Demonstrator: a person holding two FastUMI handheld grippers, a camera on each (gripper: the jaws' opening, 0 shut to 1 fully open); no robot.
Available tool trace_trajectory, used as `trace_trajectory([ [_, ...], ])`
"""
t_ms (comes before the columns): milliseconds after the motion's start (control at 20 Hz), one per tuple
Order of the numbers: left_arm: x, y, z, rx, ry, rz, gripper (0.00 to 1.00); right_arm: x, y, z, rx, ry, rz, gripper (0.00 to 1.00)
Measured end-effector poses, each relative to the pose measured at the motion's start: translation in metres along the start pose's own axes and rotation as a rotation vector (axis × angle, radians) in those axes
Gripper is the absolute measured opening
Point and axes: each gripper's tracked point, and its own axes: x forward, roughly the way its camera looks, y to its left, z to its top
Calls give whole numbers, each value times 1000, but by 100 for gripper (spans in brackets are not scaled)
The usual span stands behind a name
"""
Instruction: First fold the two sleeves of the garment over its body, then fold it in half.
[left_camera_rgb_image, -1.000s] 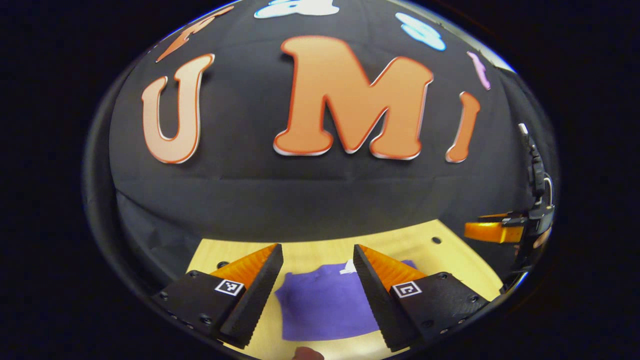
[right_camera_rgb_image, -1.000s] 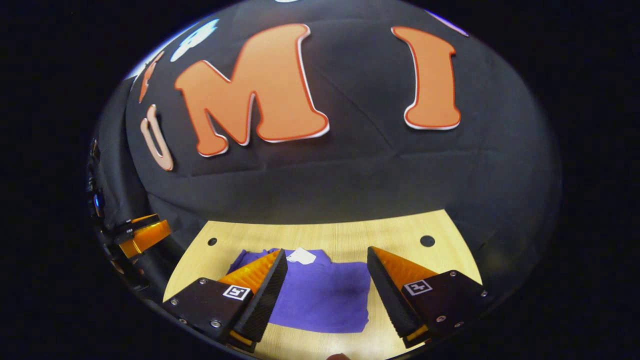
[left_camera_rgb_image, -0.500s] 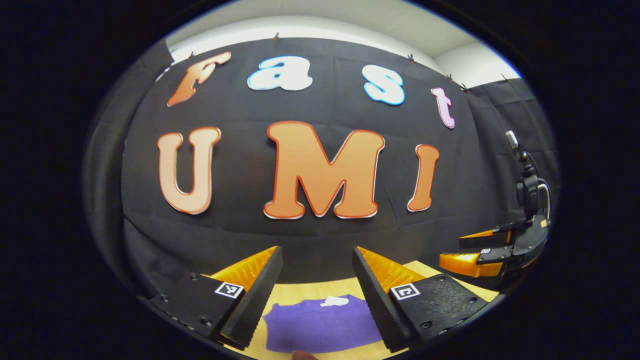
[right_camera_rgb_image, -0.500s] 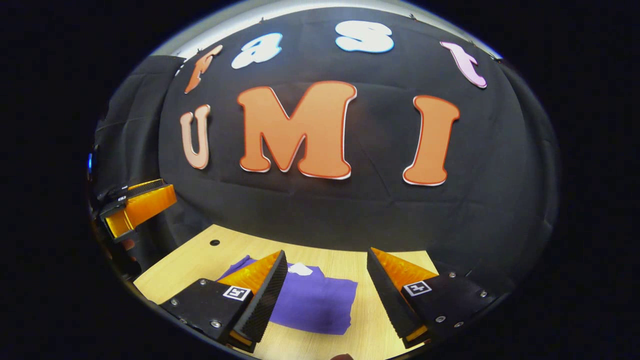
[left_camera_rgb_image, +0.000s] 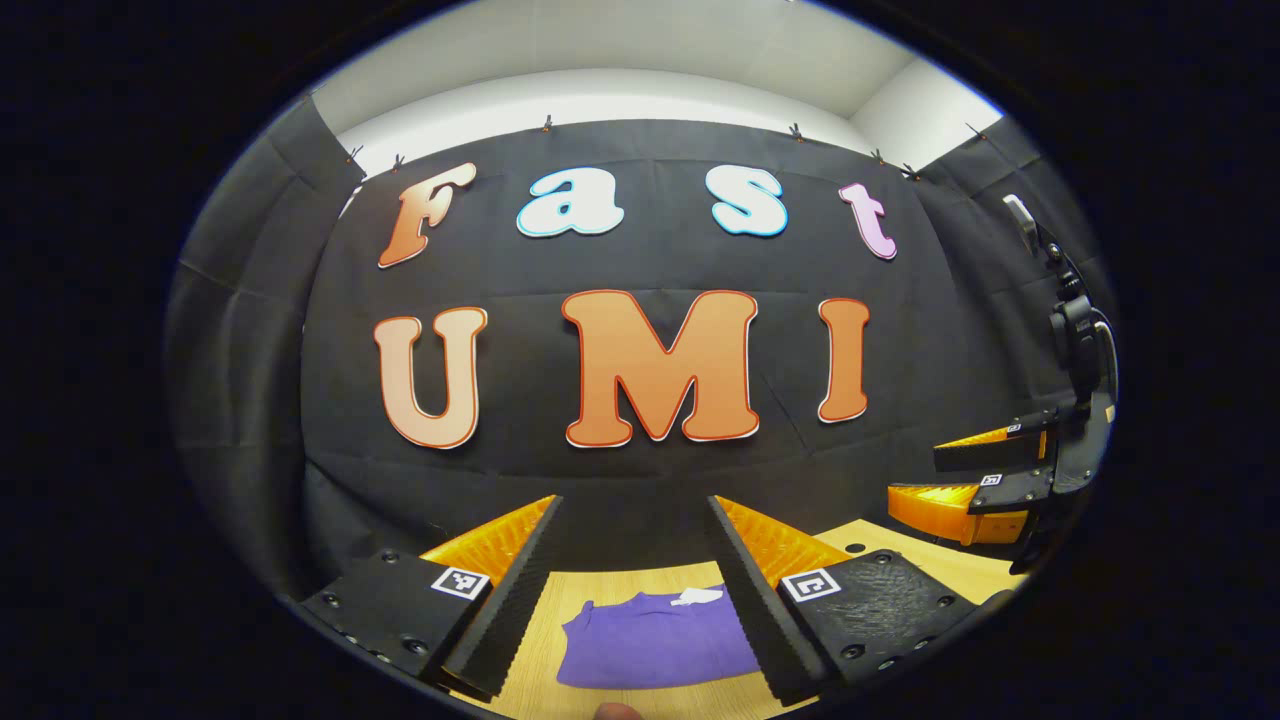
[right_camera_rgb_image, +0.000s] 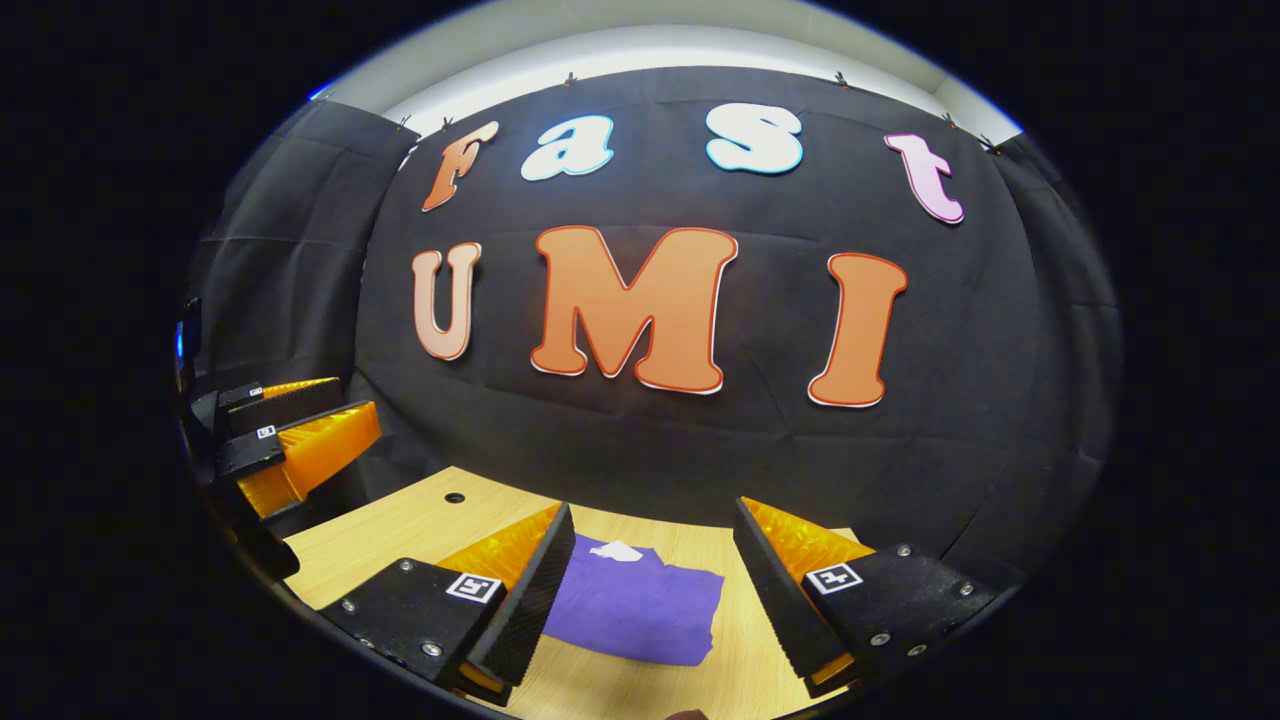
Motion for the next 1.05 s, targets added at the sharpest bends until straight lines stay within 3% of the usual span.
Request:
trace_trajectory([
  [50,-6,-3,-2,-6,-3,3,91,-5,1,-4,-9,3,2,95],
  [350,-26,-4,-8,-79,2,51,92,-24,19,-19,-14,12,35,94],
  [600,-30,-3,-10,-36,0,86,95,-29,24,-32,-16,45,51,94],
  [1050,-28,-4,-7,9,-18,74,95,-29,14,-32,-16,46,16,95],
])
